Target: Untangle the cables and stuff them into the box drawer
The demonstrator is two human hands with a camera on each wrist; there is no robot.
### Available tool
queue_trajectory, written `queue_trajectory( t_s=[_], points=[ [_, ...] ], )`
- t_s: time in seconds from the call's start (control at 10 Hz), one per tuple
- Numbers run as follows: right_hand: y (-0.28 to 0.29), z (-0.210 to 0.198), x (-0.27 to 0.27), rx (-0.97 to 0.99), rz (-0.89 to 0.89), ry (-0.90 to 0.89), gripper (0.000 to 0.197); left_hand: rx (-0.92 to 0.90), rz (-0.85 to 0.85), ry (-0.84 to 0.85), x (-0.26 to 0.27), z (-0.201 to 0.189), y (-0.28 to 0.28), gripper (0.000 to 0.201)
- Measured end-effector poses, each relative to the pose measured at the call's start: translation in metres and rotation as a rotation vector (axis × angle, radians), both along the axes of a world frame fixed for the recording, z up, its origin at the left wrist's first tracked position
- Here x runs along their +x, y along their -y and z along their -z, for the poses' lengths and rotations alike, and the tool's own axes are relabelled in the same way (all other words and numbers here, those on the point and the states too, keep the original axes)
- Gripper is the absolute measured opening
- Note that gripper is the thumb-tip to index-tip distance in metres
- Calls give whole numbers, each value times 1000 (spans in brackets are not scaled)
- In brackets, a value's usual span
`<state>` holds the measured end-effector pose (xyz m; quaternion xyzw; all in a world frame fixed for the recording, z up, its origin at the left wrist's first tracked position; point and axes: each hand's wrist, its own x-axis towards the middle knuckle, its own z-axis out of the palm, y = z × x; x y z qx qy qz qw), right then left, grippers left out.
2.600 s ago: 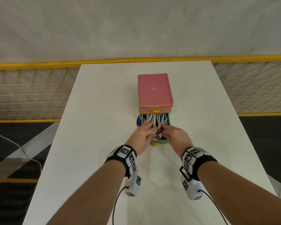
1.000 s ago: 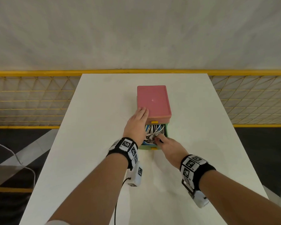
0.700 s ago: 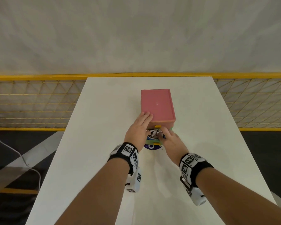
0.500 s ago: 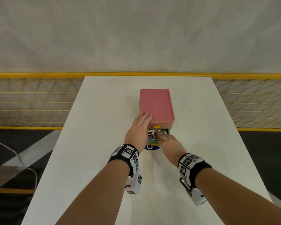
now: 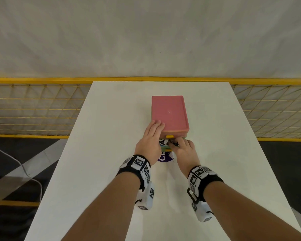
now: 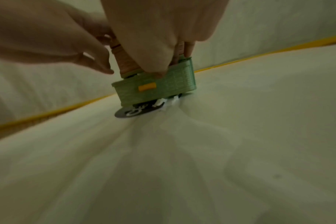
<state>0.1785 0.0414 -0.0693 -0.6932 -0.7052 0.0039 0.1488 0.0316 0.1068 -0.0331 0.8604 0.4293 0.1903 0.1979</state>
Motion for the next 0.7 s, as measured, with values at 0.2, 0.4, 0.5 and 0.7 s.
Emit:
queue_trajectory(
  t_s=[0.2, 0.4, 0.5, 0.7],
  points=[
    [-4, -7, -7, 187, 253, -416, 35, -28, -1, 3, 1, -2, 2, 77],
    [-30, -8, -4, 233, 670, -639, 85, -33, 12, -16, -1, -1, -1, 81],
    [-32, -5, -3, 145, 688, -570, 87, -48, 13, -18, 0, -2, 0, 82],
    [-26, -13, 6, 105, 575, -439, 83, -40, 33, -34, -3, -12, -4, 82]
  ],
)
